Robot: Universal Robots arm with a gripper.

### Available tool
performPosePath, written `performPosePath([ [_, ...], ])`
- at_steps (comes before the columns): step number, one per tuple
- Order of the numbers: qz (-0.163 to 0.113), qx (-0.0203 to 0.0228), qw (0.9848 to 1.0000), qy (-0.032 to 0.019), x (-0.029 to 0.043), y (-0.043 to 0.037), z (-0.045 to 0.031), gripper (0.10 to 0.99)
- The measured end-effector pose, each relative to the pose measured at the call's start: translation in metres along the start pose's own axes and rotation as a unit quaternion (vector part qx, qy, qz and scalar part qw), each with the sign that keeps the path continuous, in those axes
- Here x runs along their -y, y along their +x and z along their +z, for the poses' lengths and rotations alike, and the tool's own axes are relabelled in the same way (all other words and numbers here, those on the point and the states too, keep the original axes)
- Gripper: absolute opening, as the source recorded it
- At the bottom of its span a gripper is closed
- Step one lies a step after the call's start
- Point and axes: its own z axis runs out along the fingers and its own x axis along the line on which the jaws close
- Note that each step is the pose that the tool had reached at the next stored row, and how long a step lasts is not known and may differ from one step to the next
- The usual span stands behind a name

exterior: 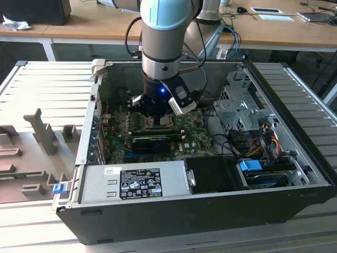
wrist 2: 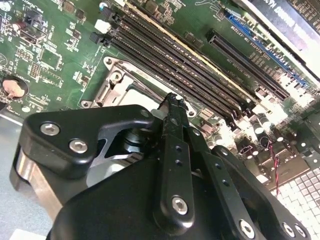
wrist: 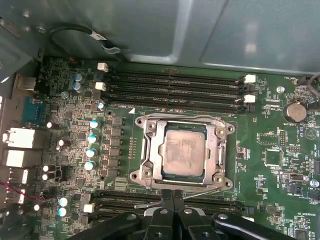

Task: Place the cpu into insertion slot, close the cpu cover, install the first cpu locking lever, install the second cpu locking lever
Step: 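Install the second cpu locking lever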

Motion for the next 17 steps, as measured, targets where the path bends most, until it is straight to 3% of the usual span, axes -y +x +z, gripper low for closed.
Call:
performPosePath([
  [5, -0.001, -0.0001, 1.0000, -0.0014, 0.0002, 0.0084, 0.0059, 0.106],
  [9, -0.004, 0.0000, 1.0000, -0.0075, 0.0011, 0.0103, 0.0113, 0.106],
  [13, -0.007, 0.0006, 0.9998, -0.0191, 0.0035, 0.0123, 0.0146, 0.106],
  [17, -0.008, 0.0010, 0.9997, -0.0235, 0.0092, 0.0165, 0.0140, 0.106],
])
